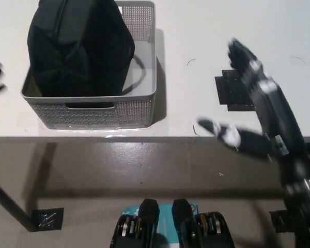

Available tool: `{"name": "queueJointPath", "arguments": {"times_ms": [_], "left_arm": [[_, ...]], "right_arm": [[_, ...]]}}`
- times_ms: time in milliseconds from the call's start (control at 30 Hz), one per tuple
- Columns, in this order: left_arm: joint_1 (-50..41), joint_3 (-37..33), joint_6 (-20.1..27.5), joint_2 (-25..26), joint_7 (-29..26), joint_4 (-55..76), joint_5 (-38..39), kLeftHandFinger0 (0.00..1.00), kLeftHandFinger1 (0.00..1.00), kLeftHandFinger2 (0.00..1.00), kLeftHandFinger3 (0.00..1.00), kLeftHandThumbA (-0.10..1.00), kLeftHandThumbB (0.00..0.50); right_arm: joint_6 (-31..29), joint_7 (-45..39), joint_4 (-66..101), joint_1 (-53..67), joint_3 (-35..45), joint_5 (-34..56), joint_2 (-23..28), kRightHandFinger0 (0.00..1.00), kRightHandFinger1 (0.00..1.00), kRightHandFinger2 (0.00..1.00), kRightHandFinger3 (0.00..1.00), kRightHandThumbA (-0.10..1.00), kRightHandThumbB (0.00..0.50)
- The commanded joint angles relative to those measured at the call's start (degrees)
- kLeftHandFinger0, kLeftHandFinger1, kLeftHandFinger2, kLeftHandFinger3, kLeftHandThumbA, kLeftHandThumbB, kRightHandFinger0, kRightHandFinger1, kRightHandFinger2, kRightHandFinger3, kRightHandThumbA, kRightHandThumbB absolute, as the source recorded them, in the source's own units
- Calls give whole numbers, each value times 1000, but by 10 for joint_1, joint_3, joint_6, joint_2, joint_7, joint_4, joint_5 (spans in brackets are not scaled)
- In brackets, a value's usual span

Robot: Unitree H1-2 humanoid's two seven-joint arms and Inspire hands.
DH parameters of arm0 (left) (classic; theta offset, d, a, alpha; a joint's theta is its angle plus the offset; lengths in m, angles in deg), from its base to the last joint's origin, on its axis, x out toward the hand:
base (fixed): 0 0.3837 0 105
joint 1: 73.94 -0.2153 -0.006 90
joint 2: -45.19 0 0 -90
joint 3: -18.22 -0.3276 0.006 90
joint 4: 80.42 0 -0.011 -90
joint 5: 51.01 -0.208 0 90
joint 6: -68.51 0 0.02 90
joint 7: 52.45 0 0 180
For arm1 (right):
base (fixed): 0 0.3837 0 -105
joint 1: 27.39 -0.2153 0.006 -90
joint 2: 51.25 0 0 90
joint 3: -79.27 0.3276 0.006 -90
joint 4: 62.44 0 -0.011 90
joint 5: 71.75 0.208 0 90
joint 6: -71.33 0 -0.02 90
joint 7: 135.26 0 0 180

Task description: Use both hands to pick up a lunch bag on the right hand side and place it into a container on the left hand side

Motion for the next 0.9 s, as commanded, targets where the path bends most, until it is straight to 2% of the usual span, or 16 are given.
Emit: {"name": "queueJointPath", "arguments": {"times_ms": [0, 133, 200, 267, 333, 400, 433, 500, 567, 600, 667, 700, 800, 867], "left_arm": [[-66, -32, 94, -38, 1, 57, 2, 1000, 1000, 1000, 1000, 1000, 274], [-122, -61, 146, -68, 31, 42, -10, 1000, 1000, 1000, 1000, 1000, 198], [-139, -74, 174, -75, 44, 22, -25, 1000, 1000, 1000, 1000, 1000, 187], [-162, -95, 183, -82, 53, 7, -45, 1000, 1000, 1000, 1000, 1000, 204], [-175, -122, 183, -102, 43, -8, -77, 1000, 1000, 1000, 1000, 1000, 255], [-189, -141, 215, -110, 45, -44, -104, 1000, 1000, 1000, 1000, 1000, 275], [-192, -149, 231, -111, 47, -63, -112, 1000, 1000, 1000, 1000, 1000, 263], [-196, -165, 261, -118, 47, -100, -126, 1000, 1000, 1000, 1000, 1000, 261], [-198, -181, 295, -125, 44, -146, -149, 1000, 1000, 1000, 1000, 1000, 273], [-197, -192, 313, -132, 41, -177, -163, 1000, 1000, 1000, 1000, 1000, 257], [-192, -204, 332, -140, 34, -213, -176, 1000, 1000, 1000, 1000, 1000, 254], [-190, -210, 342, -142, 31, -233, -183, 1000, 1000, 1000, 1000, 1000, 237], [-183, -219, 360, -144, 19, -286, -205, 1000, 1000, 1000, 1000, 1000, 222], [-182, -225, 378, -145, 2, -344, -228, 1000, 1000, 1000, 1000, 1000, 247]], "right_arm": [[-146, -14, 100, 98, 29, 53, 18, 1000, 1000, 1000, 1000, 1000, 248], [-205, -15, 71, 170, 51, 58, 25, 1000, 1000, 1000, 1000, 1000, 269], [-223, -16, 54, 193, 59, 73, 25, 1000, 1000, 1000, 1000, 1000, 271], [-250, -15, 27, 224, 66, 73, 23, 1000, 1000, 1000, 1000, 1000, 281], [-263, -18, -10, 243, 69, 82, 20, 1000, 1000, 1000, 1000, 1000, 305], [-274, -21, -47, 252, 65, 80, 13, 1000, 1000, 1000, 1000, 1000, 286], [-280, -23, -69, 251, 62, 81, 7, 1000, 1000, 1000, 1000, 1000, 301], [-292, -22, -116, 248, 55, 73, -7, 1000, 1000, 1000, 1000, 1000, 295], [-310, -23, -177, 244, 44, 59, -20, 1000, 1000, 1000, 1000, 1000, 250], [-330, -24, -227, 238, 39, 53, -28, 1000, 1000, 1000, 1000, 1000, 210], [-343, -25, -282, 227, 38, 55, -39, 1000, 1000, 1000, 1000, 1000, 199], [-342, -23, -305, 220, 37, 53, -46, 1000, 1000, 1000, 1000, 1000, 221], [-350, -27, -368, 204, 35, 54, -61, 1000, 1000, 1000, 1000, 1000, 213], [-337, -32, -393, 203, 36, 64, -70, 1000, 1000, 1000, 1000, 1000, 203]]}}
